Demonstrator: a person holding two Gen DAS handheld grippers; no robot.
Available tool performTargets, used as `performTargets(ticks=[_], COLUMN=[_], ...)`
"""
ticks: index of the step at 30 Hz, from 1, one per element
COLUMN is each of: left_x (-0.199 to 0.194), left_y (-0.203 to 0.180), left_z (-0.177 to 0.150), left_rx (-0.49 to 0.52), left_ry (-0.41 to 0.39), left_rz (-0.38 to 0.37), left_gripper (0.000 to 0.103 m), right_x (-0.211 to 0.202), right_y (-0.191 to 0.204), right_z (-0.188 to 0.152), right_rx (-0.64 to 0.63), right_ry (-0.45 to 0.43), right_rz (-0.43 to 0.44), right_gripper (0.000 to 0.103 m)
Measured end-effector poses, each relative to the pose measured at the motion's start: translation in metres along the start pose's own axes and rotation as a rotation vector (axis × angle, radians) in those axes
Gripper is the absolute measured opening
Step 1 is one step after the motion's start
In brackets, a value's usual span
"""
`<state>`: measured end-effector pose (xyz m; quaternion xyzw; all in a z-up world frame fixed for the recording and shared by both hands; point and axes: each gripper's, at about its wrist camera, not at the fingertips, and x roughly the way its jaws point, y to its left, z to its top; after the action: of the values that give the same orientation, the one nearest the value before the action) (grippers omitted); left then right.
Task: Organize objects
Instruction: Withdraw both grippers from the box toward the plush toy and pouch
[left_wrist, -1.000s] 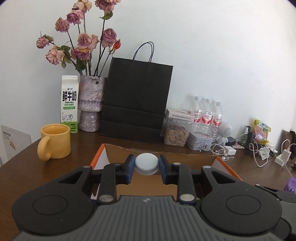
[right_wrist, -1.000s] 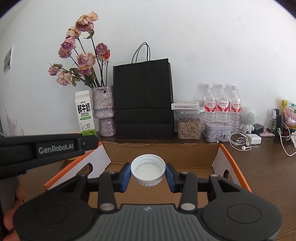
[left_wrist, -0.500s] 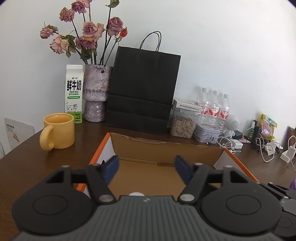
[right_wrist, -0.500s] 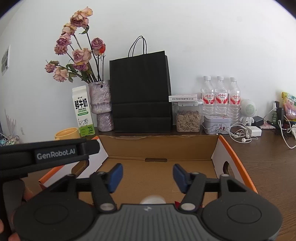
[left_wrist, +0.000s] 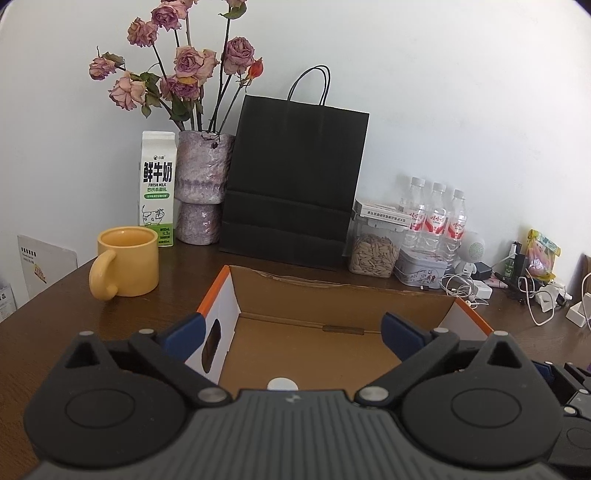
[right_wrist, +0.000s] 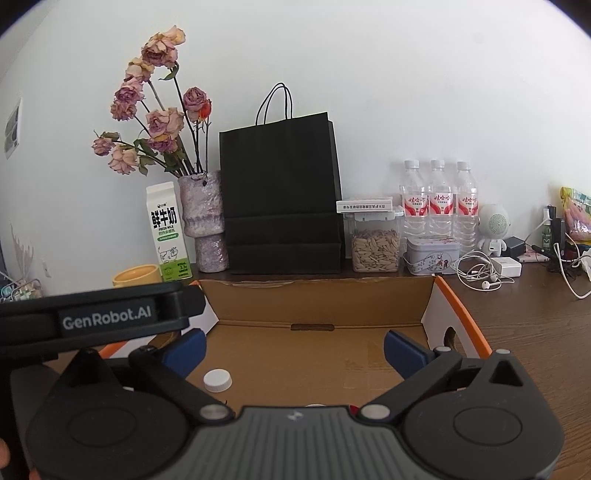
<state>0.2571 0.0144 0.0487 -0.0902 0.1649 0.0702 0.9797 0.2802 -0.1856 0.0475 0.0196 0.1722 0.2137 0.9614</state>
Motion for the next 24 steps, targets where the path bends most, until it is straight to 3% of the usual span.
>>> performTargets(ticks=[9, 24], left_x=[-0.010, -0.062], left_y=[-0.002, 0.002], left_z=[0.006, 0.006], left_rx=[-0.004, 0.025], left_ry=[-0.011, -0.028], left_rz=[-0.017, -0.072], left_gripper=[0.103, 0.103], right_x=[-0.012, -0.070], right_y=[0.003, 0.007], right_z=[0.001, -0.007], right_rx=[-0.018, -0.069], right_ry=[-0.027, -0.064], right_rz=[-0.014, 0.003], right_gripper=[0.103, 0.103])
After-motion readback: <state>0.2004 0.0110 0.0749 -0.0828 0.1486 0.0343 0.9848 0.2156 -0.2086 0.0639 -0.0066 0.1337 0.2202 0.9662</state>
